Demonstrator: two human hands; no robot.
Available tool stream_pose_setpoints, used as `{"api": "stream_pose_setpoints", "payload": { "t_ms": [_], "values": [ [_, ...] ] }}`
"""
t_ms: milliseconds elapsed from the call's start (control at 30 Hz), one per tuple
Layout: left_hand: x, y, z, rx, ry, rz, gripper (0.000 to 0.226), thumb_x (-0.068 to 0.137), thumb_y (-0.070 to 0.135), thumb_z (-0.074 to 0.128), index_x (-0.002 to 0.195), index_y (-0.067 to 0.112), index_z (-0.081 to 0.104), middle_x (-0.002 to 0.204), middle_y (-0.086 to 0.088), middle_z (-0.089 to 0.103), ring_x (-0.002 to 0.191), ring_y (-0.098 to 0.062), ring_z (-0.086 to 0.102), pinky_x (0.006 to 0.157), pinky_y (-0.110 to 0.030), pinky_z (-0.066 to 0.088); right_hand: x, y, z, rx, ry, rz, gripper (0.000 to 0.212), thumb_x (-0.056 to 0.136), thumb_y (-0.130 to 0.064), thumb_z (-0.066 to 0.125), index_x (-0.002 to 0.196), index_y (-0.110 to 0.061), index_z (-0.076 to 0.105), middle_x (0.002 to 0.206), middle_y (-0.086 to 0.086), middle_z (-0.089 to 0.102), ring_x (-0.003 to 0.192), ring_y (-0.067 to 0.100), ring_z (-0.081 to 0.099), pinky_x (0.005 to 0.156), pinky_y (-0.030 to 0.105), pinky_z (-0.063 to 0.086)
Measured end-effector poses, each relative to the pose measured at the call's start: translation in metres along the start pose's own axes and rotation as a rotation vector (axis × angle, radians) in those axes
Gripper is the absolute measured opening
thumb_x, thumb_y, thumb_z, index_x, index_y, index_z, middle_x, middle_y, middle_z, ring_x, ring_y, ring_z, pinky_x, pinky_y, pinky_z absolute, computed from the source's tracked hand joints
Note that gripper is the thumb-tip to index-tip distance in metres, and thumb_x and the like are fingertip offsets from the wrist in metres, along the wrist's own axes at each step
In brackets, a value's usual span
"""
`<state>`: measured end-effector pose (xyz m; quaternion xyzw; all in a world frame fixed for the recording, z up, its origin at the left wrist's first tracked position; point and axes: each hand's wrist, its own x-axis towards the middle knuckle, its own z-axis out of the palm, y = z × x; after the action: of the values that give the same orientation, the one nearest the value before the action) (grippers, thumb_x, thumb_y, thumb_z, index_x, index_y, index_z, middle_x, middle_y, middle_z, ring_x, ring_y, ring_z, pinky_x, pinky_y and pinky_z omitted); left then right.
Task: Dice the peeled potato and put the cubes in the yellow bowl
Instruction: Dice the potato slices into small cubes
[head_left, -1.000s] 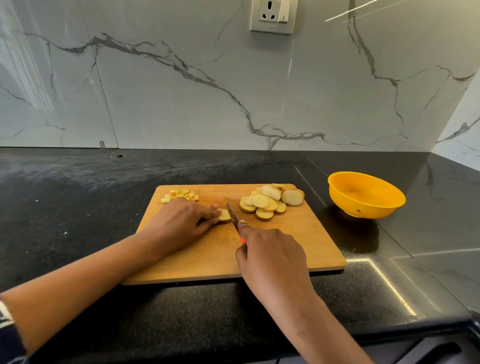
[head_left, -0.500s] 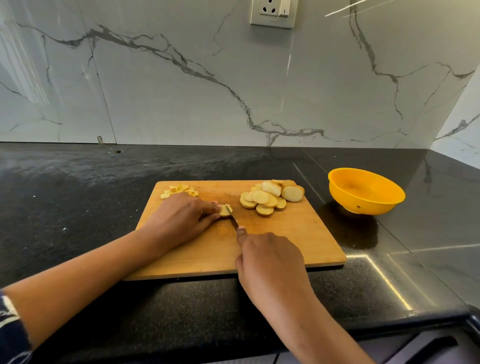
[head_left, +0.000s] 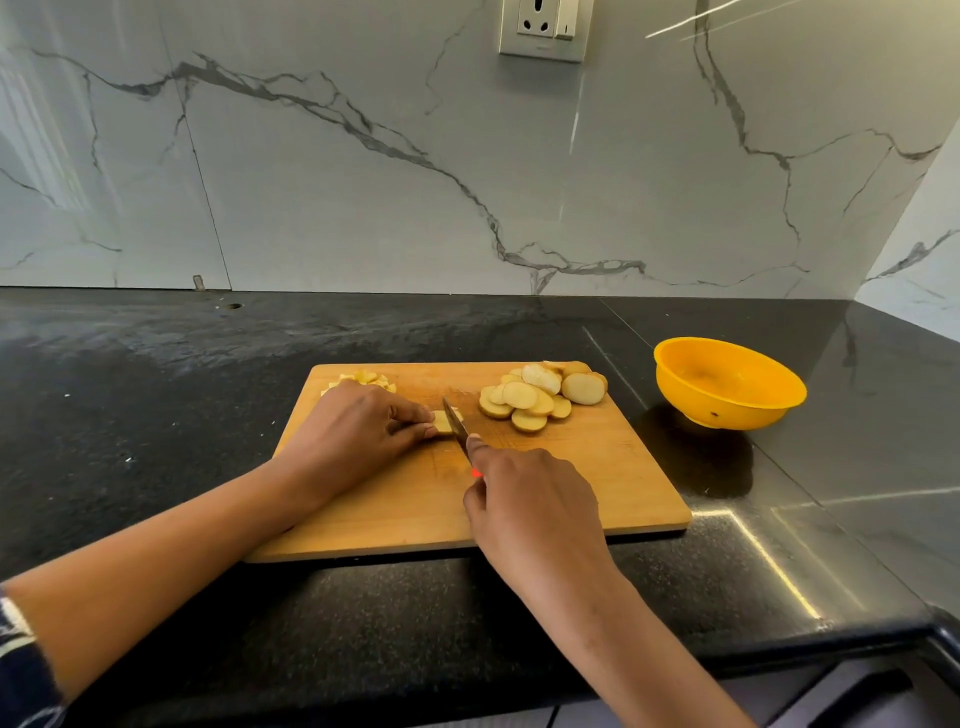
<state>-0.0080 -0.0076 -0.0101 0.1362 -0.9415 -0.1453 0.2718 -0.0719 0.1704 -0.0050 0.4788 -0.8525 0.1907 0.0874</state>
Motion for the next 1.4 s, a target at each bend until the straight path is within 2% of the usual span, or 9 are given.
{"api": "stream_pose_setpoints", "payload": {
  "t_ms": [233,433,567,633,800,867,967,1200,1400],
  "values": [
    [0.001,-0.004,0.0,0.021,0.009,0.082,0.023,0.08,0.031,0.072,0.098,0.016,0.075,0.091,-0.002,0.074,0.081,-0.018,0.071,0.073,-0.038,0.057,0.006,-0.006,-0.003,-0.08,-0.055,-0.016,0.045,0.101,-0.027,0.036,0.147,-0.025,0.033,0.112,0.002,0.061,0.098,0.022,0.056,0.063,0.029,0.032],
    [0.001,-0.004,0.0,0.024,0.012,0.097,0.021,0.08,0.029,0.073,0.096,0.015,0.076,0.089,-0.002,0.074,0.079,-0.018,0.071,0.071,-0.037,0.058,0.015,-0.027,-0.004,-0.168,-0.204,-0.045,0.034,0.1,-0.009,0.039,0.134,-0.011,0.046,0.111,0.008,0.057,0.098,0.025,0.055,0.048,0.024,0.022],
    [-0.001,-0.002,-0.001,0.02,0.008,0.07,0.023,0.079,0.033,0.072,0.096,0.018,0.076,0.086,-0.001,0.075,0.075,-0.015,0.07,0.069,-0.036,0.058,0.001,-0.018,-0.004,-0.188,-0.162,-0.029,0.051,0.101,-0.012,0.038,0.15,-0.013,0.023,0.078,-0.001,0.041,0.065,0.016,0.037,0.046,0.026,0.022],
    [-0.001,-0.001,-0.002,0.007,-0.009,0.035,0.024,0.079,0.035,0.072,0.097,0.019,0.075,0.088,0.0,0.075,0.077,-0.014,0.069,0.072,-0.036,0.057,-0.009,-0.01,-0.002,-0.16,-0.124,-0.028,0.056,0.101,-0.017,0.039,0.152,-0.02,0.017,0.083,-0.001,0.047,0.069,0.017,0.042,0.048,0.026,0.028],
    [0.001,0.001,-0.007,-0.087,-0.035,-0.12,0.033,0.076,0.034,0.074,0.105,0.02,0.072,0.102,0.005,0.071,0.089,0.001,0.059,0.072,0.001,0.038,-0.01,-0.003,-0.002,0.003,-0.014,-0.01,0.049,0.101,-0.031,0.035,0.15,-0.029,0.025,0.103,-0.004,0.062,0.088,0.017,0.057,0.066,0.029,0.042],
    [0.001,0.002,-0.008,-0.093,-0.043,-0.14,0.032,0.076,0.033,0.074,0.105,0.02,0.072,0.103,0.004,0.071,0.09,0.001,0.058,0.067,0.005,0.034,-0.007,-0.003,0.0,0.031,-0.001,-0.002,0.049,0.101,-0.031,0.035,0.149,-0.03,0.026,0.105,-0.004,0.063,0.091,0.017,0.058,0.067,0.029,0.04],
    [0.001,0.001,-0.007,-0.06,-0.036,-0.127,0.027,0.078,0.031,0.073,0.102,0.019,0.073,0.1,0.003,0.072,0.092,-0.005,0.063,0.069,0.002,0.035,-0.001,-0.005,0.002,0.036,-0.01,-0.015,0.048,0.101,-0.031,0.036,0.149,-0.029,0.028,0.107,-0.002,0.063,0.093,0.019,0.057,0.067,0.029,0.037],
    [0.0,-0.004,-0.003,-0.043,-0.008,-0.04,0.024,0.077,0.03,0.074,0.097,0.017,0.075,0.093,0.001,0.074,0.084,-0.011,0.067,0.08,-0.032,0.055,0.004,-0.007,0.004,0.023,-0.013,-0.023,0.047,0.101,-0.031,0.035,0.148,-0.027,0.03,0.108,-0.001,0.063,0.093,0.02,0.057,0.065,0.029,0.035],
    [0.001,-0.006,-0.002,-0.031,0.019,0.016,0.019,0.077,0.028,0.075,0.093,0.018,0.076,0.085,0.0,0.075,0.075,-0.012,0.068,0.07,-0.034,0.056,0.009,-0.016,0.003,-0.095,-0.059,-0.024,0.044,0.102,-0.023,0.036,0.146,-0.022,0.033,0.107,0.002,0.061,0.088,0.021,0.054,0.054,0.028,0.031]
  ]
}}
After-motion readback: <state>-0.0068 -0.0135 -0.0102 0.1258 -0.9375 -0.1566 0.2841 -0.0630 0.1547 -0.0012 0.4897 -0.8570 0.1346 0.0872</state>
